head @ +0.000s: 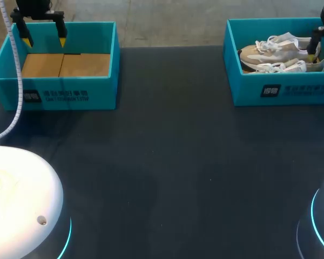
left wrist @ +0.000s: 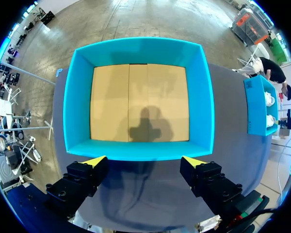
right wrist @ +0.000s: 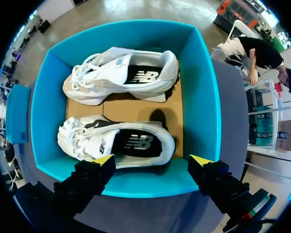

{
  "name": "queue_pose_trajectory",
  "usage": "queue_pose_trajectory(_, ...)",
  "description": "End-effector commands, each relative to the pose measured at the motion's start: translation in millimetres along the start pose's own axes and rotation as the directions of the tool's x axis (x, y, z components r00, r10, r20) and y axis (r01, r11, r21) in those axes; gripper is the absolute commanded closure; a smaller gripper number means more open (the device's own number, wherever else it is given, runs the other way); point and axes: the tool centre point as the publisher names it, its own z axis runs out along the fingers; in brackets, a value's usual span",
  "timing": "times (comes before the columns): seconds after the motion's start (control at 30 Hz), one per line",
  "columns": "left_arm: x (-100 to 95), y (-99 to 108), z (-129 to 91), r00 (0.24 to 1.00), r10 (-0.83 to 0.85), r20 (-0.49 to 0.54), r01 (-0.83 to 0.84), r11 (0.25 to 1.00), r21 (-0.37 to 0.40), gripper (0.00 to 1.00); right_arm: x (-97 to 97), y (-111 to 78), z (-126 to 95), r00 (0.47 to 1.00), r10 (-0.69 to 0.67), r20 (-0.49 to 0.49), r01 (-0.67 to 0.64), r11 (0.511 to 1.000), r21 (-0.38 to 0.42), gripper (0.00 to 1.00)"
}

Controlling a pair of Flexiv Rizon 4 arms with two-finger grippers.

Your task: Take the shoe out of the shoebox, open the shoe tongue, remove and reinsert the insole, then place the shoe into the shoebox

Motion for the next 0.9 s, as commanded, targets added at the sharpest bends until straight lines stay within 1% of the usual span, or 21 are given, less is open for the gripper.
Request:
queue_pose_trajectory(0.03, 0.0, 0, 0, 1.000, 0.000, 0.000, 0.000, 1.000, 0.000, 0.00, -7.1, 6.8, 8, 1.000, -0.003, -0.011, 0.004, 1.000, 0.020, 0.00)
queue_pose_trajectory(0.13, 0.0, 0, 0, 1.000, 0.000, 0.000, 0.000, 1.000, 0.000, 0.00, -7.8, 5.7, 12, 1.000, -0.012, -0.009, 0.012, 0.999, 0.029, 0.00)
queue_pose_trajectory(0.17, 0.0, 0, 0, 1.000, 0.000, 0.000, 0.000, 1.000, 0.000, 0.00, -7.4, 5.0, 14, 1.000, -0.015, -0.008, 0.015, 0.999, 0.032, 0.02)
queue_pose_trajectory(0.2, 0.0, 0, 0, 1.000, 0.000, 0.000, 0.000, 1.000, 0.000, 0.00, -7.2, 4.0, 17, 1.000, -0.018, -0.007, 0.018, 0.999, 0.035, 0.09)
queue_pose_trajectory(0.27, 0.0, 0, 0, 1.000, 0.000, 0.000, 0.000, 1.000, 0.000, 0.00, -7.1, 2.8, 20, 1.000, -0.021, -0.009, 0.022, 0.999, 0.039, 0.18)
queue_pose_trajectory(0.3, 0.0, 0, 0, 1.000, 0.000, 0.000, 0.000, 1.000, 0.000, 0.00, -7.1, 2.6, 22, 1.000, -0.022, -0.009, 0.022, 0.999, 0.040, 0.19)
queue_pose_trajectory(0.37, 0.0, 0, 0, 1.000, 0.000, 0.000, 0.000, 1.000, 0.000, 0.00, -7.6, 2.2, 26, 0.999, -0.029, -0.017, 0.029, 0.999, 0.044, 0.17)
queue_pose_trajectory(0.4, 0.0, 0, 0, 1.000, 0.000, 0.000, 0.000, 1.000, 0.000, 0.00, -7.6, 2.2, 28, 0.999, -0.030, -0.016, 0.030, 0.999, 0.043, 0.19)
queue_pose_trajectory(0.47, 0.0, 0, 0, 1.000, 0.000, 0.000, 0.000, 1.000, 0.000, 0.00, -7.8, 2.6, 30, 0.999, -0.032, -0.019, 0.033, 0.999, 0.044, 0.19)
queue_pose_trajectory(0.5, 0.0, 0, 0, 1.000, 0.000, 0.000, 0.000, 1.000, 0.000, 0.00, -7.7, 2.6, 31, 0.999, -0.034, -0.019, 0.035, 0.998, 0.044, 0.16)
queue_pose_trajectory(0.53, 0.0, 0, 0, 1.000, 0.000, 0.000, 0.000, 1.000, 0.000, 0.00, -7.7, 2.6, 32, 0.999, -0.040, -0.021, 0.041, 0.998, 0.045, 0.10)
queue_pose_trajectory(0.6, 0.0, 0, 0, 1.000, 0.000, 0.000, 0.000, 1.000, 0.000, 0.00, -8.1, 3.0, 36, 0.999, -0.043, -0.015, 0.043, 0.998, 0.047, 0.08)
queue_pose_trajectory(0.7, 0.0, 0, 0, 1.000, 0.000, 0.000, 0.000, 1.000, 0.000, 0.00, -9.2, 3.3, 40, 0.999, -0.045, -0.020, 0.046, 0.998, 0.052, 0.15)
queue_pose_trajectory(0.77, 0.0, 0, 0, 1.000, 0.000, 0.000, 0.000, 1.000, 0.000, 0.00, -9.0, 2.8, 44, 0.999, -0.051, -0.020, 0.052, 0.997, 0.060, 0.15)
queue_pose_trajectory(0.83, 0.0, 0, 0, 1.000, 0.000, 0.000, 0.000, 1.000, 0.000, 0.00, -8.8, 1.7, 47, 0.998, -0.056, -0.019, 0.058, 0.996, 0.065, 0.20)
queue_pose_trajectory(0.9, 0.0, 0, 0, 1.000, 0.000, 0.000, 0.000, 1.000, 0.000, 0.00, -9.2, 0.3, 52, 0.998, -0.062, -0.020, 0.063, 0.996, 0.068, 0.21)
